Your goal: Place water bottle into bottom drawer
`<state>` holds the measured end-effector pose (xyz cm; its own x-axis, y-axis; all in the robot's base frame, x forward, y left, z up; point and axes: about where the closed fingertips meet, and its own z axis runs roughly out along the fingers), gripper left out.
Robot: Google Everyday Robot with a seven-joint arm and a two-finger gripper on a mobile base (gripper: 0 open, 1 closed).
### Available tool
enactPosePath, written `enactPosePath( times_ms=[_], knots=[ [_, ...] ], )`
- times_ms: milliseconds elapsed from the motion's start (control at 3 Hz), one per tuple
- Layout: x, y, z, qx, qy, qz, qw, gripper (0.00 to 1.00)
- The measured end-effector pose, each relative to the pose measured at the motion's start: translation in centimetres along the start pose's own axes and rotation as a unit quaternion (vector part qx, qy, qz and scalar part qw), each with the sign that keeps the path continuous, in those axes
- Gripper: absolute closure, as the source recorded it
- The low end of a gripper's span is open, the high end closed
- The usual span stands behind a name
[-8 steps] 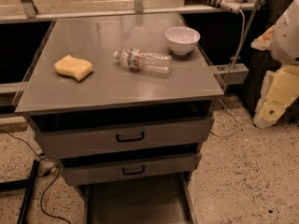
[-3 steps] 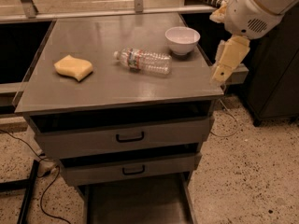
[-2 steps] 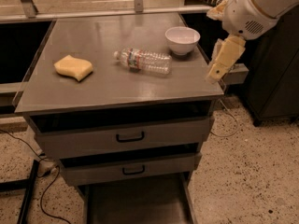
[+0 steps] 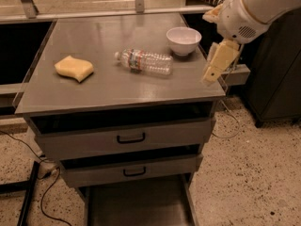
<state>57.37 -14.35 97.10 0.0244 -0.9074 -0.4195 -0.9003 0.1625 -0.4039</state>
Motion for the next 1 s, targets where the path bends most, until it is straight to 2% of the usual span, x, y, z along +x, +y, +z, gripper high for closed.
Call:
enactPosePath(
  times_ms=[333,1000],
  knots=[
    [-1.0,-1.7,3.5,-0.005,-0.009,-0.026,0.9996,0.00],
    [-3.4,-4.0,9.5,-0.031,-0.030,-0.052,0.9977,0.00]
  ],
)
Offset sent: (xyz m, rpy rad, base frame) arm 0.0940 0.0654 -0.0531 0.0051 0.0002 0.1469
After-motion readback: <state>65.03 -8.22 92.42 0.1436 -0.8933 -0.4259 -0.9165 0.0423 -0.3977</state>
